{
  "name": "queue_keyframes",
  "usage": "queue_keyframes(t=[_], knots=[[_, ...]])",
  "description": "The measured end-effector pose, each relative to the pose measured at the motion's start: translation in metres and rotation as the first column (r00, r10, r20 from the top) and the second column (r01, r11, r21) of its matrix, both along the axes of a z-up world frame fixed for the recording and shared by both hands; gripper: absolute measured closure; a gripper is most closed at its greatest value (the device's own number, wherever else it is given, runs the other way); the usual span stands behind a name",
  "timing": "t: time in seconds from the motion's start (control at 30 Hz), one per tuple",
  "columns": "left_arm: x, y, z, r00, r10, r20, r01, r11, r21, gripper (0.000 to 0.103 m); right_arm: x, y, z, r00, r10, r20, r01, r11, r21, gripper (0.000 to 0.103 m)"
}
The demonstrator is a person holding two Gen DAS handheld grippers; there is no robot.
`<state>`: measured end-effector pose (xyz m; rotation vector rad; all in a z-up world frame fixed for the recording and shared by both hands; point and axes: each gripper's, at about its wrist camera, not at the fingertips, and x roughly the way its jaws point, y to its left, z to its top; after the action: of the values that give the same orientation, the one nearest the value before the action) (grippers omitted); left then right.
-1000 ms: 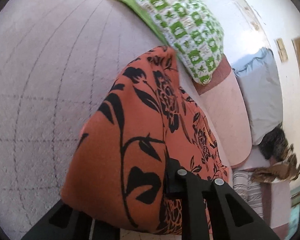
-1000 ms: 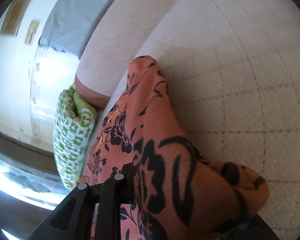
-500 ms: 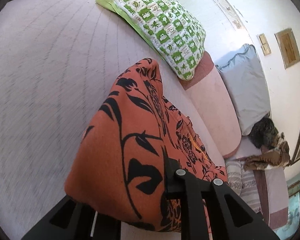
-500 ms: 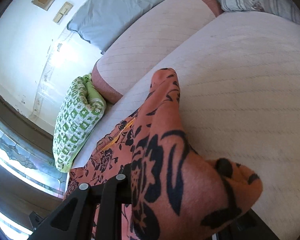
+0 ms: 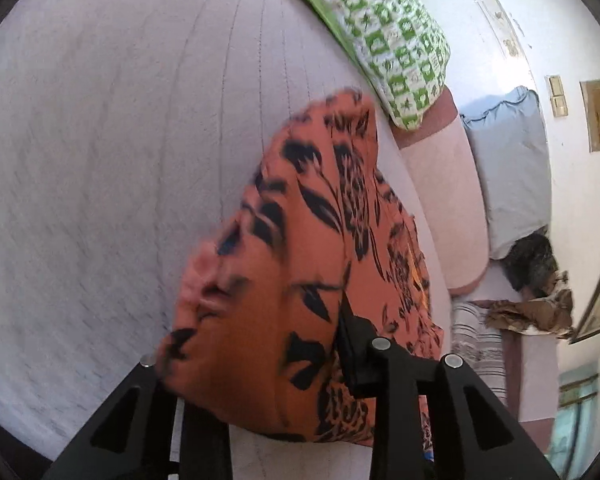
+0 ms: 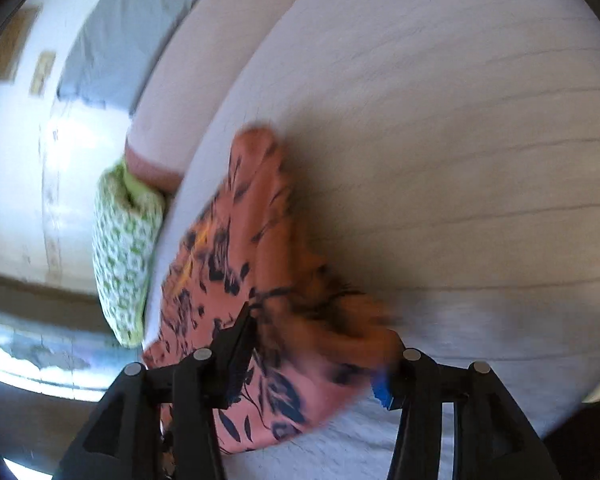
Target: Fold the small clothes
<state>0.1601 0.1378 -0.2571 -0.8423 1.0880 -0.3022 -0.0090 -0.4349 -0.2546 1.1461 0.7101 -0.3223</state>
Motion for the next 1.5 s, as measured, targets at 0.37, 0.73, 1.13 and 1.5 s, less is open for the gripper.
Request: queue_keyframes(t=[0.37,0.73,1.13,1.5], knots=[[-0.002,0.002,0.026,0.999,-0.041,-0.03,0.047,0.97,0.237,0.038,0.069,0.084,0.074,0.945,0.325,0.018,-0.291,0.868,-0.402,0.056],[-0.061,0.023,0.078,0.99,-0.029,0.139,-0.02,0.939,0.342,0.037,0.217,0.155,-0.001,0.814,0.482,-0.325,-0.581,0.701,-0.415,0.056],[-0.011,-0.056,0.031,0.981,-0.195,0.016,0.148,0.793,0.592,0.032,0.136,0.177,0.035,0.749,0.633,-0.194,-0.653,0.659,-0.373,0.056],[-0.039,-0.065,0.068,0.931,-0.231,0.282,-0.032,0.718,0.695,0.028,0.084,0.152,0.041,0.841,0.521,-0.149,-0.52,0.699,-0.49,0.056]])
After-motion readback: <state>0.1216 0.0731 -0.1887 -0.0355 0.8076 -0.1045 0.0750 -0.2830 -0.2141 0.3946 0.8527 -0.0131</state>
